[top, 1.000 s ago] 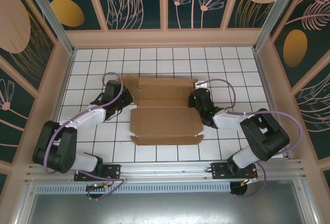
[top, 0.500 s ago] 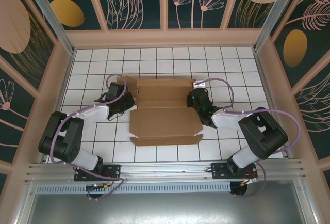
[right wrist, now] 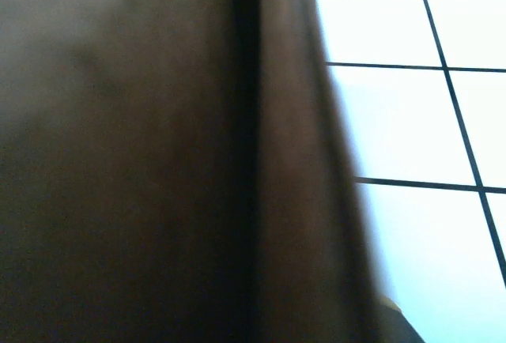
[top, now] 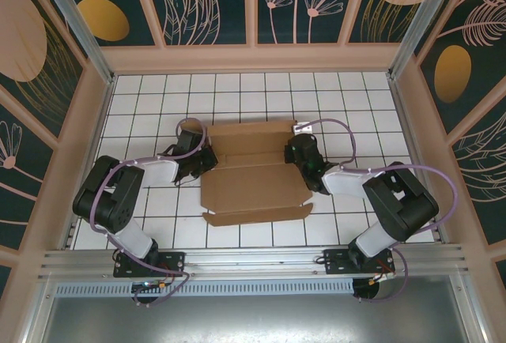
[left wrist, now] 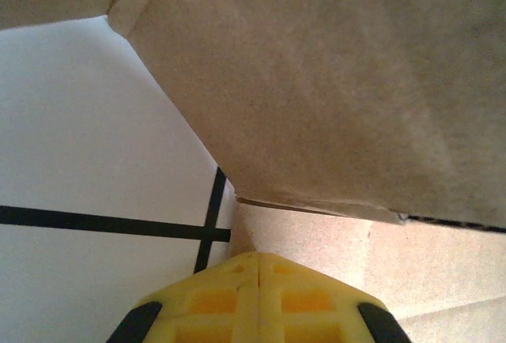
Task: Fold the paper box
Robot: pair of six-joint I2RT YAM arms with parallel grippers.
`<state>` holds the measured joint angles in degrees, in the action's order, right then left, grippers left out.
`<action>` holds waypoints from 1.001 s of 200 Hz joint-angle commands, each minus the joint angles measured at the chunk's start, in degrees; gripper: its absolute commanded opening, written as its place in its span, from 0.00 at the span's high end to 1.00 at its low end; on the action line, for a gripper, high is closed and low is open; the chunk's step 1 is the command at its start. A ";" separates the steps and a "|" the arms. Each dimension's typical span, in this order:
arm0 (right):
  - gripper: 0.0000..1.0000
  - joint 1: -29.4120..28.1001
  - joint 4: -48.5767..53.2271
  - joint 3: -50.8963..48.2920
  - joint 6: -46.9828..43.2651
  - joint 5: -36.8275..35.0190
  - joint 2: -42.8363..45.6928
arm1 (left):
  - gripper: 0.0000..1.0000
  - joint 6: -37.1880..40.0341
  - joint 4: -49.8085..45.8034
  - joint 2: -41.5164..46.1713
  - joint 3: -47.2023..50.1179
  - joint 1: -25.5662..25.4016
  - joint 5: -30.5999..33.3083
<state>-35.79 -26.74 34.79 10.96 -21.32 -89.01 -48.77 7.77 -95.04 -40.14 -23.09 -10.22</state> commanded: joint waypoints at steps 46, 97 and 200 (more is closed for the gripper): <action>1.00 1.29 2.89 0.01 -0.80 -0.55 0.61 | 1.00 -0.15 -7.40 11.78 2.38 2.88 1.91; 1.00 1.67 2.64 1.46 -2.78 -1.13 0.56 | 0.98 2.80 -16.54 23.35 4.84 4.54 5.26; 1.00 1.63 0.05 0.54 -6.70 -1.63 1.79 | 0.79 13.15 -25.21 41.80 -2.28 5.25 29.93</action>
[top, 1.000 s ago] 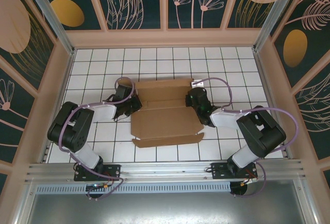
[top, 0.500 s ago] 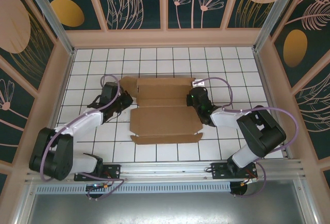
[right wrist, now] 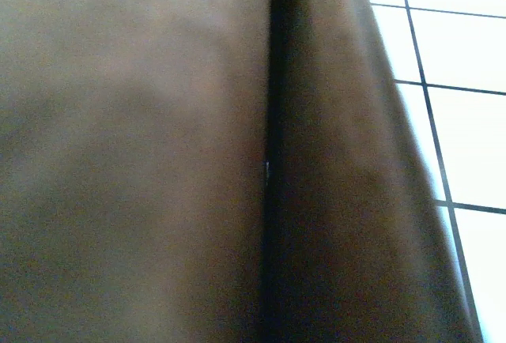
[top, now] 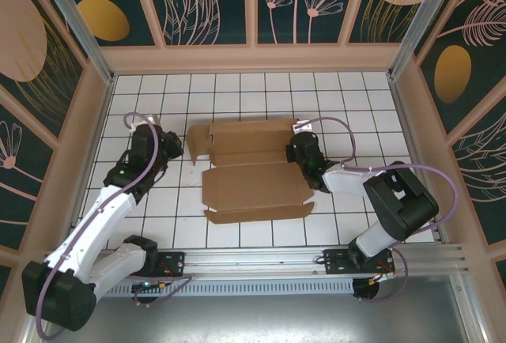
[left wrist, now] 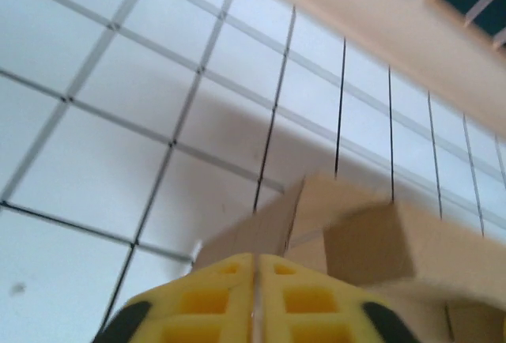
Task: Fold the paper box
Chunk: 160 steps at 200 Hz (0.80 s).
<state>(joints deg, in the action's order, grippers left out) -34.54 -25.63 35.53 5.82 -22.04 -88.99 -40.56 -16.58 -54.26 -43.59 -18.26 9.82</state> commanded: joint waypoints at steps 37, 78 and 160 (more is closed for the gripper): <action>1.00 0.38 -1.42 0.06 -3.05 0.82 1.82 | 0.73 16.55 11.54 1.06 9.51 0.52 8.43; 1.00 0.36 -2.51 0.15 -4.20 1.62 1.79 | 0.76 29.16 21.93 -6.87 14.57 0.84 9.92; 1.00 0.51 -3.15 -0.37 -3.89 4.45 2.68 | 0.71 38.60 27.82 -17.24 13.73 1.12 -5.42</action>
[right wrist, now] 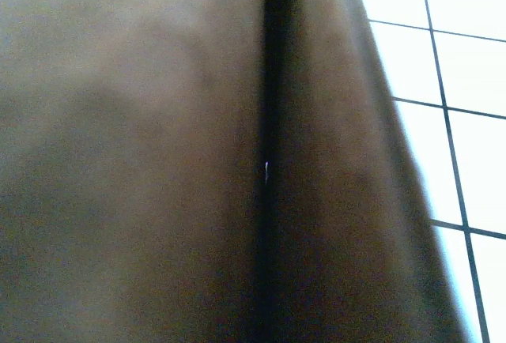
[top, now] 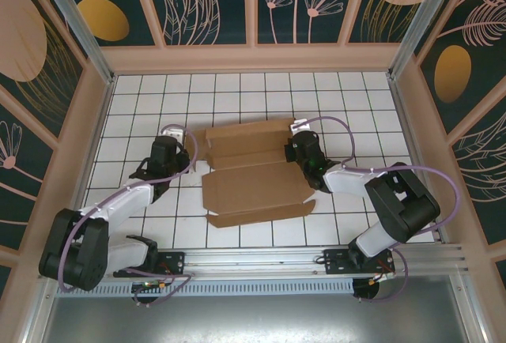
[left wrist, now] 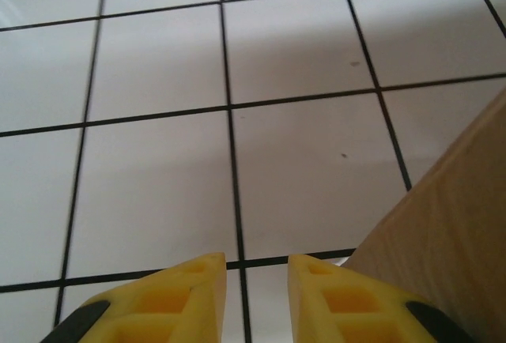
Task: Fold the paper box
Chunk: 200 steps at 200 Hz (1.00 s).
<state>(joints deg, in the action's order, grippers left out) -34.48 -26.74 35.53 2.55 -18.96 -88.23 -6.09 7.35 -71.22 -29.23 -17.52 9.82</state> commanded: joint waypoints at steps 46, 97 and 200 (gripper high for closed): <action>1.00 0.86 -2.40 -0.71 -0.51 2.00 1.99 | 0.73 7.05 2.76 -1.07 -2.00 0.42 -12.94; 1.00 1.43 -1.69 -0.28 -0.52 3.48 2.45 | 0.70 8.49 4.28 -1.32 -2.52 0.37 -18.07; 1.00 1.52 -0.87 0.19 -0.54 1.83 2.25 | 0.68 11.05 5.22 2.56 0.01 -0.49 -25.73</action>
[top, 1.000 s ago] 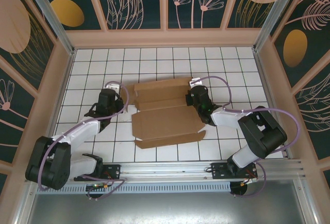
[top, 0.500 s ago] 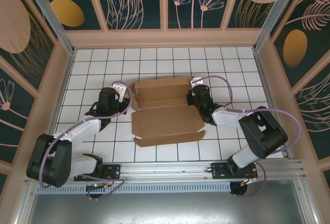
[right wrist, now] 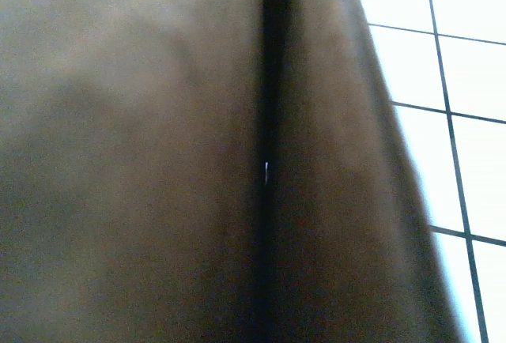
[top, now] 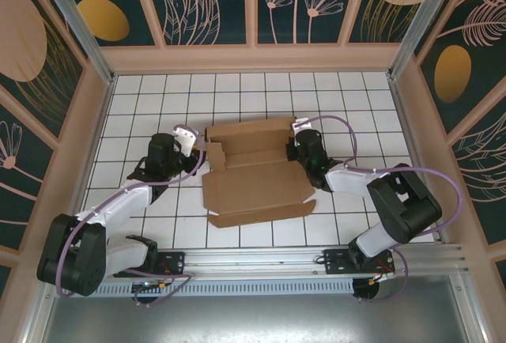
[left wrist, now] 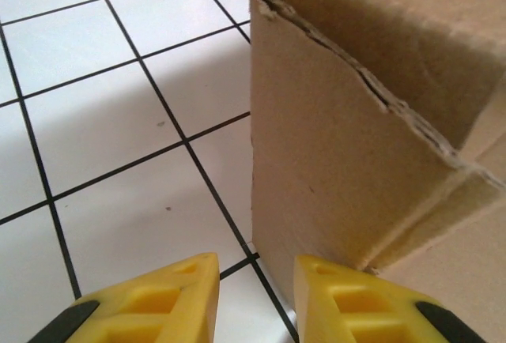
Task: Fold the paper box
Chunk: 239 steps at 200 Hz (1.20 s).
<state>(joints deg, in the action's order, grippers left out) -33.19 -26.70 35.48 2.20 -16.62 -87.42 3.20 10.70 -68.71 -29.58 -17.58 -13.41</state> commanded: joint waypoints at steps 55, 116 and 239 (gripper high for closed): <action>1.00 0.19 -0.54 0.46 -0.09 -0.19 1.31 | 0.67 1.76 1.91 -2.74 -1.76 -0.54 -3.71; 1.00 0.23 -0.29 0.46 0.00 -0.63 1.07 | 0.66 1.63 0.91 -2.00 -2.49 -1.33 -3.57; 1.00 1.16 0.16 0.92 1.05 -2.76 1.02 | 0.72 1.22 -5.51 4.17 0.29 -1.31 0.11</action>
<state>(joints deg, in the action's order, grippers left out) -32.56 -25.87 35.48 2.07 -18.13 -87.42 3.88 7.60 -65.71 -29.36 -18.55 -11.97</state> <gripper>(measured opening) 0.088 0.288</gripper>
